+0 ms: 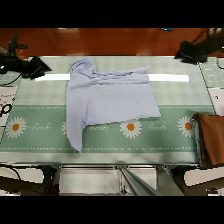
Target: Fold the shirts.
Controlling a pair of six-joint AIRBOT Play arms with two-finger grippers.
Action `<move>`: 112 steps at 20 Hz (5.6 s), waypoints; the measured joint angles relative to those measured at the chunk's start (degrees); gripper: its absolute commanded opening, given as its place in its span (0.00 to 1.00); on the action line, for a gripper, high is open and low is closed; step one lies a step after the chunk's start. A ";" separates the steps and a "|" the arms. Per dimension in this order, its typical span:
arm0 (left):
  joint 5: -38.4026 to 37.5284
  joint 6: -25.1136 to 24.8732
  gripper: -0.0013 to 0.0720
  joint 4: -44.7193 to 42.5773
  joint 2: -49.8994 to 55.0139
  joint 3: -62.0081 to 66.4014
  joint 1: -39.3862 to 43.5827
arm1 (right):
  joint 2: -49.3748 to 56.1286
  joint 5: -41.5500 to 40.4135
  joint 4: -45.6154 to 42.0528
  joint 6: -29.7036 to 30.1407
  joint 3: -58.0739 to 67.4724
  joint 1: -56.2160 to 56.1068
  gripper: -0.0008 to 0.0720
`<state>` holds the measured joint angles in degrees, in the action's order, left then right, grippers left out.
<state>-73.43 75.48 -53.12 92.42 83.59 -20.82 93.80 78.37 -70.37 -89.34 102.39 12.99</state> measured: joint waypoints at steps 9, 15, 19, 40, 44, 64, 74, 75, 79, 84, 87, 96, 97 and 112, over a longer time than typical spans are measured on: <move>-2.73 -5.97 0.71 6.47 -17.92 -44.94 -7.82 | -23.63 -12.87 11.19 9.60 -48.06 11.06 0.58; 3.15 -7.10 0.70 10.14 -18.38 -52.52 -2.05 | -26.91 -13.99 15.69 13.92 -55.15 12.04 0.58; 7.34 -6.75 0.04 10.05 -16.83 -52.41 3.87 | -27.32 -14.05 16.17 14.60 -56.02 12.13 0.58; 1.90 -9.05 0.04 9.62 -16.02 -41.46 5.31 | -7.91 -22.60 29.40 16.68 -54.51 -7.82 0.05; 1.38 -9.14 0.04 9.55 -16.33 -38.97 5.31 | -7.13 -20.57 29.07 16.85 -47.17 -10.36 0.05; -13.57 2.21 0.04 10.47 -34.40 34.18 5.49 | -42.05 -6.82 3.32 8.35 12.50 -11.26 0.05; -14.08 2.80 0.04 10.45 -52.02 35.85 5.49 | -52.00 2.14 -0.37 8.33 13.33 -11.26 0.05; -14.29 2.80 0.04 10.49 -52.94 35.34 5.49 | -52.28 3.54 -0.44 8.11 13.27 -11.26 0.05; -15.19 2.82 0.04 10.25 -54.23 28.20 5.49 | -52.74 7.19 -0.76 7.37 10.32 -11.26 0.05; -13.66 2.23 0.04 11.30 -51.89 11.06 5.49 | -52.70 6.47 -0.46 7.15 -2.08 -11.26 0.05; -8.04 -0.15 0.04 13.60 -47.15 1.16 6.47 | -50.23 2.69 -0.33 7.06 -11.43 -11.26 0.05; 18.64 -5.20 0.04 16.26 -14.80 -3.50 16.31 | -19.06 -14.51 2.14 8.74 -16.68 -11.26 0.05; 20.70 -5.20 0.04 16.31 -10.95 -2.08 16.81 | -15.06 -16.33 3.17 8.76 -15.43 -11.26 0.05; 7.15 0.70 0.71 16.17 10.27 13.46 8.11 | 7.85 -11.98 20.09 2.93 -1.88 -3.17 0.59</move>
<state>-66.28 76.18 -36.95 102.69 97.06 -12.71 101.65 66.39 -50.28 -86.41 100.51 9.82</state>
